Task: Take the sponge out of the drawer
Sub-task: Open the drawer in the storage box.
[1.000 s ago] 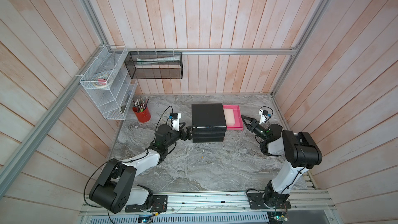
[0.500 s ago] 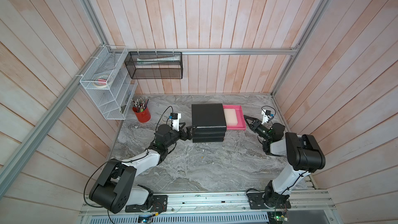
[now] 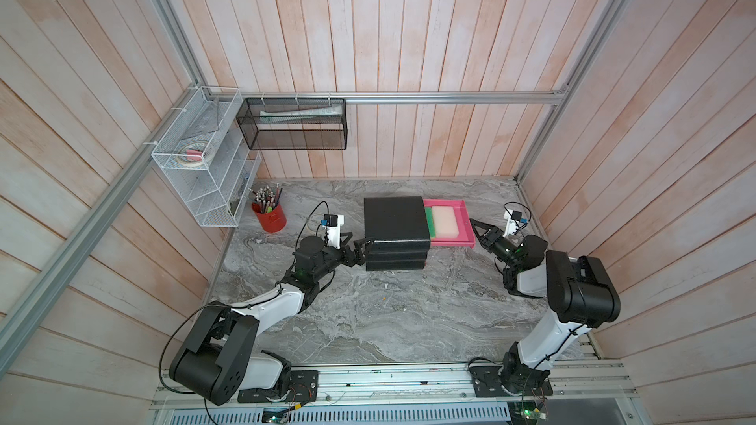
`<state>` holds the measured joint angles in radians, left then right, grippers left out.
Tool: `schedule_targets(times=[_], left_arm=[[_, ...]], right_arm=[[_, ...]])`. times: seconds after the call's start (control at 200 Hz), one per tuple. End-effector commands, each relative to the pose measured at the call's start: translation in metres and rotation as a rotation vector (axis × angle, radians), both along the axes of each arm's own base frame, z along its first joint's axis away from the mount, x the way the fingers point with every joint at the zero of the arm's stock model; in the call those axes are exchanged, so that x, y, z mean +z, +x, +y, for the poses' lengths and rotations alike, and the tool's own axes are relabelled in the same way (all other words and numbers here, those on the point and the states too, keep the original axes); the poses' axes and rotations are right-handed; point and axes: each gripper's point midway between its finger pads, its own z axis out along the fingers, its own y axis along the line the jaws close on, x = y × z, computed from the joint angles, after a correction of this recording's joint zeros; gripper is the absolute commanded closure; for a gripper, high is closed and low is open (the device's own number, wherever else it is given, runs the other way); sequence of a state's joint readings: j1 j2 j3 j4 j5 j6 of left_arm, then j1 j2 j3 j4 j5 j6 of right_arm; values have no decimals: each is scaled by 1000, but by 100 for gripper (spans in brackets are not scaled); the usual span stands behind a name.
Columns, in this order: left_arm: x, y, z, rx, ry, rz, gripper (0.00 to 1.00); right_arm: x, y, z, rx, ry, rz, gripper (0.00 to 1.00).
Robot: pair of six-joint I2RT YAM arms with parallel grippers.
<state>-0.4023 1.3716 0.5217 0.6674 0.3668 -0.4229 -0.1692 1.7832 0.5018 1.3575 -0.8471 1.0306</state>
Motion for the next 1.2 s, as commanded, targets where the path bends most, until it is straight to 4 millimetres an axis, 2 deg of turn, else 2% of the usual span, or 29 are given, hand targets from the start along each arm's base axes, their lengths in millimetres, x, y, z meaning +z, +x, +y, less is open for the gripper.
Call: schedule_targets(times=[0.0, 0.17, 0.345, 0.58, 0.74, 0.855, 0.91, 0.945, 1.035, 1.195], left_arm=[[10, 2, -5, -18, -3, -32, 0], [9, 1, -3, -15, 2, -29, 0], [9, 1, -3, -16, 3, -30, 0], [9, 0, -3, -18, 1, -32, 0], [9, -1, -2, -16, 7, -33, 0], [9, -2, -2, -18, 5, -36, 0], [9, -2, -2, -17, 4, -40, 0], [10, -3, -2, -18, 1, -44, 0], [10, -3, -2, -19, -3, -48, 0], [10, -5, -3, -28, -6, -53, 0]], right_arm=[[-11, 4, -7, -32, -9, 19, 70], [-23, 6, -14, -64, -33, 58, 69], [-25, 6, -15, -70, -39, 64, 51], [-25, 7, -18, -90, -48, 70, 44], [-5, 8, -28, -157, -145, 32, 43], [22, 13, -33, -228, -331, 25, 42], [28, 15, -28, -253, -463, 54, 41], [38, 17, -24, -264, -533, 53, 40], [43, 17, -8, -230, -647, 91, 40], [26, 19, 25, -126, -864, 191, 46]])
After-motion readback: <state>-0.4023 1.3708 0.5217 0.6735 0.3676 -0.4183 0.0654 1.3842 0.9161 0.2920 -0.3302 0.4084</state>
